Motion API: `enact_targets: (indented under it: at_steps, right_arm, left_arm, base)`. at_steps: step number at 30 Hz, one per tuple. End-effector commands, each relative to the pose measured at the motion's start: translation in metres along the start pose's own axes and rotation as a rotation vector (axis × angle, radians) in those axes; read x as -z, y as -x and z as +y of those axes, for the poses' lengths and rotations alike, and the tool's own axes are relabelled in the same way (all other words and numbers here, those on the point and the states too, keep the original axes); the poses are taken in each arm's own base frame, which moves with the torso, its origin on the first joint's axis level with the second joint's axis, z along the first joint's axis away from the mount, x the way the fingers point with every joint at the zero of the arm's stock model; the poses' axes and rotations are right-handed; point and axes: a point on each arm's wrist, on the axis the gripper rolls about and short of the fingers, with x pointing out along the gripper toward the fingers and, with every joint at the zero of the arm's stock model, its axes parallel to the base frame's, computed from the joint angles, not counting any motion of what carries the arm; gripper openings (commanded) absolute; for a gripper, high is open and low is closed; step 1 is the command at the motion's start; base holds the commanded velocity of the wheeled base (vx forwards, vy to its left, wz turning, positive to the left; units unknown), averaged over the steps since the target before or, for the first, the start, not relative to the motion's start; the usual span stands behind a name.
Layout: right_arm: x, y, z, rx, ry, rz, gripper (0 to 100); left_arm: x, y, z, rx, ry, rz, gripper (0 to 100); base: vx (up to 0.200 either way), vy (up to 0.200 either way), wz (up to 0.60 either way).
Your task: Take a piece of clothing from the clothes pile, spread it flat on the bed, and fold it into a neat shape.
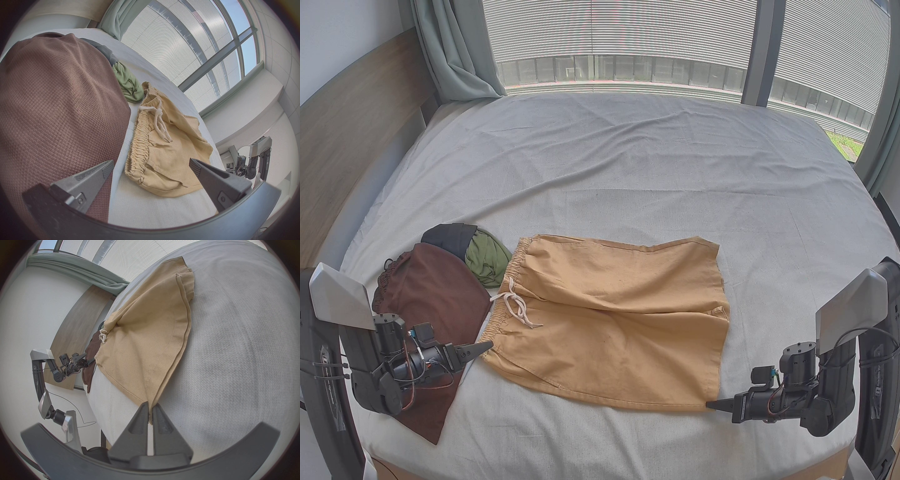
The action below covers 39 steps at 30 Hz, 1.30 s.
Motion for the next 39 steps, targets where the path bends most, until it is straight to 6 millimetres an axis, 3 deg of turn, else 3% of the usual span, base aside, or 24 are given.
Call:
enact_targets:
  at_steps: [1, 15, 16, 26, 39]
  right_arm:
    - [0.0, -0.001, 0.0, -0.001, 0.0, 0.001, 0]
    - [-0.001, 0.0, 0.0, 0.002, 0.002, -0.004, 0]
    - [-0.001, 0.0, 0.0, 0.002, 0.002, -0.004, 0]
    - [0.0, 0.002, 0.001, 0.003, 0.002, -0.004, 0]
    - [0.009, 0.026, -0.003, 0.05, 0.047, 0.018, 0]
  left_arm:
    - [0.005, -0.009, 0.003, -0.007, 0.006, 0.012, 100]
    - [0.005, -0.021, 0.004, -0.016, -0.004, 0.003, 100]
    - [0.005, -0.021, 0.004, -0.016, -0.003, 0.004, 0]
    - [0.011, -0.02, 0.003, -0.012, -0.001, 0.025, 0]
    - [0.037, 0.002, -0.008, 0.024, -0.022, 0.144, 0]
  base:
    - [0.0, 0.0, 0.0]
    - [0.0, 0.0, 0.0]
    - [0.0, 0.0, 0.0]
    - [0.0, 0.0, 0.0]
    - [0.0, 0.0, 0.0]
